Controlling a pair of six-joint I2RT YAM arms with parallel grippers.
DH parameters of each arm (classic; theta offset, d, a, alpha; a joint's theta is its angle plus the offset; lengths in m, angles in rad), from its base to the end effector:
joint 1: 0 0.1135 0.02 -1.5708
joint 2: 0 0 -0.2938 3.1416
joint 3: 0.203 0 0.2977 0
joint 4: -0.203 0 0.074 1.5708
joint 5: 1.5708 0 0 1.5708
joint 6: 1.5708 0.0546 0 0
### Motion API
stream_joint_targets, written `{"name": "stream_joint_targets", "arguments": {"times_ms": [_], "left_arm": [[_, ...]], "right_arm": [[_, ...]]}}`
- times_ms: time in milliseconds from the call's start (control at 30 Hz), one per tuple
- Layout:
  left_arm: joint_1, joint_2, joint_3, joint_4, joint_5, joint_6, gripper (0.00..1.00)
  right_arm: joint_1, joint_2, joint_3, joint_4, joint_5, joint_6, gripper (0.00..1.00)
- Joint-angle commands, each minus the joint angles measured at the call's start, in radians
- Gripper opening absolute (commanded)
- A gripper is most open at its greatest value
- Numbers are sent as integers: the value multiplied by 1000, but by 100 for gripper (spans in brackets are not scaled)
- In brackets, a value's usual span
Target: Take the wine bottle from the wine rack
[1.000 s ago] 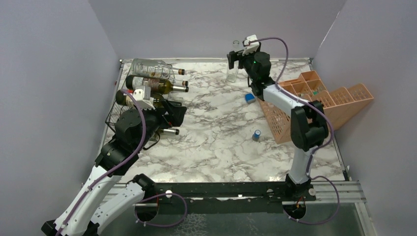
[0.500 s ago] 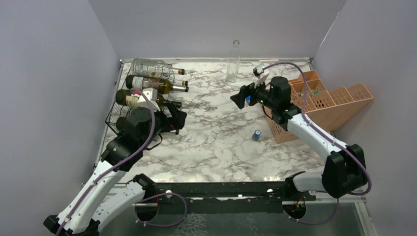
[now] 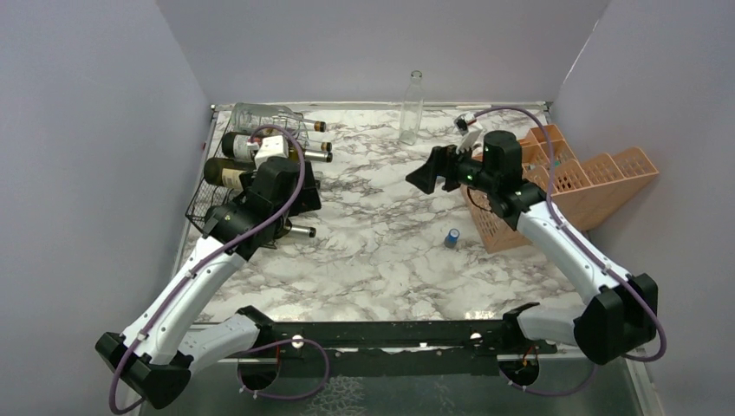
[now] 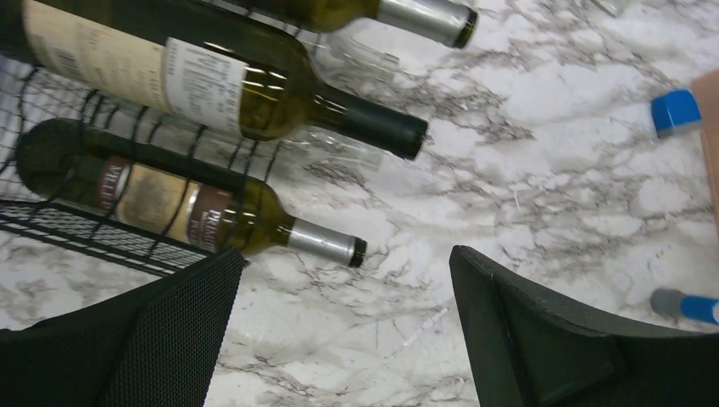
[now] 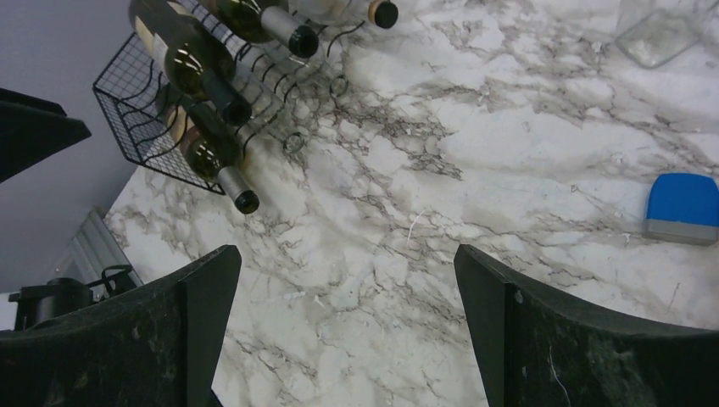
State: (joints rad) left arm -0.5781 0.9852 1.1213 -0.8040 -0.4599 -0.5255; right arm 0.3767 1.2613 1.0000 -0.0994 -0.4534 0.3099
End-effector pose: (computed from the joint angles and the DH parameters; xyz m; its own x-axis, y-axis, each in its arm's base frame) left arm 0.2100 -0.1081 0.3812 -0.5479 -0.1792 -0.8171 -0.0891 0.9837 -0.1560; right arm 0.3100 0.1484 0.3326 -0.5296 0.0853 -0.8439 -0.5778 0.6921 0.4326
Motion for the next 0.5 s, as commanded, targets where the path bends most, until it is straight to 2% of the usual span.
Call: {"name": "stream_joint_targets", "arguments": {"times_ms": [0, 67, 200, 367, 467], "left_arm": [[89, 29, 99, -115, -120, -18, 99], [184, 59, 127, -111, -75, -30, 99], [357, 163, 194, -97, 110, -53, 99], [424, 206, 200, 11, 156, -177, 99], [484, 225, 186, 37, 178, -318, 99]], "right_arm": [[-4, -118, -33, 22, 17, -23, 99], [-3, -151, -72, 60, -5, -40, 99], [-2, -174, -85, 60, -8, -65, 100], [-2, -186, -95, 71, -99, -57, 99], [-3, -207, -109, 75, -104, -58, 99]]}}
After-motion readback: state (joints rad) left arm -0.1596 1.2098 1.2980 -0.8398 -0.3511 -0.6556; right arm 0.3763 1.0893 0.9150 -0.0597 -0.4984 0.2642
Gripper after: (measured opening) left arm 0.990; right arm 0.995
